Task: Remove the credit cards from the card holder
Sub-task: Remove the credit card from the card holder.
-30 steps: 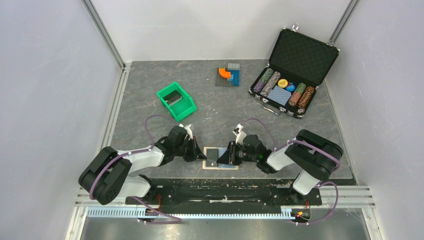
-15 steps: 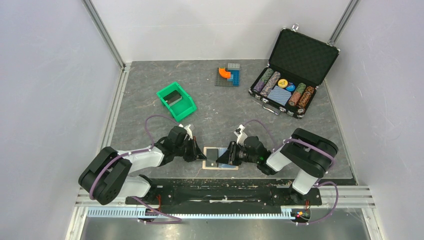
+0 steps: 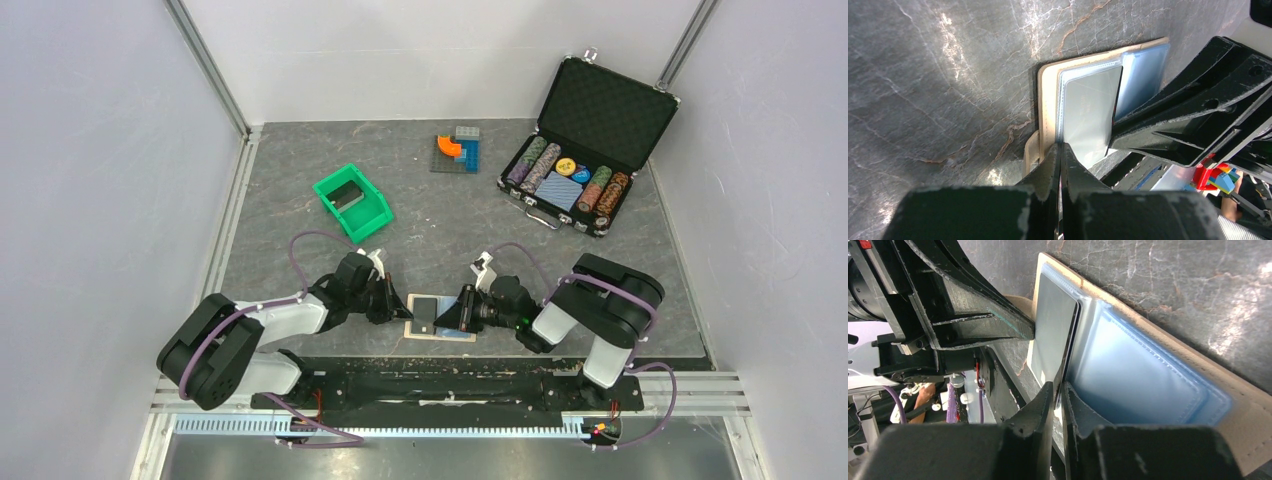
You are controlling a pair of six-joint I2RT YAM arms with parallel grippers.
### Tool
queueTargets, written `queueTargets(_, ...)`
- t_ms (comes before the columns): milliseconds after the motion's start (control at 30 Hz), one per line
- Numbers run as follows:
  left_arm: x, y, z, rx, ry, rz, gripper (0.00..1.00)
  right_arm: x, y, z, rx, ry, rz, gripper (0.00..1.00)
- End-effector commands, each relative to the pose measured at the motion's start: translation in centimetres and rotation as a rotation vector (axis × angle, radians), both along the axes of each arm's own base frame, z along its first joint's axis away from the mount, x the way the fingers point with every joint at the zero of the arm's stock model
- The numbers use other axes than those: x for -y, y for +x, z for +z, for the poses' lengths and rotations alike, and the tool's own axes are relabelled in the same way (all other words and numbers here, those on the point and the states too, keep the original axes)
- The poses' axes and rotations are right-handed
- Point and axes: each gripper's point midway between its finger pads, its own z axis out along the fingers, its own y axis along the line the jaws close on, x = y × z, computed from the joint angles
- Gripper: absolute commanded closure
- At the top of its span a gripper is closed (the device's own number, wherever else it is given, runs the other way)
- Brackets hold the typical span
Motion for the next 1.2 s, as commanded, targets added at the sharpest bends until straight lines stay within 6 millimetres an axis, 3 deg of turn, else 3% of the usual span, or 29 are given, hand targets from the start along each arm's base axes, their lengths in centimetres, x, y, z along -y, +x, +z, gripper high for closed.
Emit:
queueTargets(0, -1.8, -2.3, -2.8, -0.100, 0.093, 0.015, 0.98, -1.5, 1.2, 2.2, 0.088, 0.072, 0.000, 0.94)
queueTargets(33, -1.7, -2.3, -2.8, -0.100, 0.093, 0.014, 0.98, -1.4, 1.2, 2.3, 0.098, 0.075, -0.003, 1.00)
queueTargets(367, -2.3, -2.1, -3.6, -0.116, 0.154, 0.018, 0.98, 0.5, 0.8, 2.4, 0.200, 0.026, 0.030, 1.00)
queueTargets(767, -2.9, -2.2, -4.0, -0.119, 0.186, 0.029, 0.98, 3.0, 0.1, 1.5, 0.183, -0.002, 0.018, 1.00)
queueTargets(1167, -2.1, -1.4, -2.3, -0.088, 0.145, 0.022, 0.95, 5.9, 0.7, 0.9, 0.169, -0.078, -0.053, 1.00)
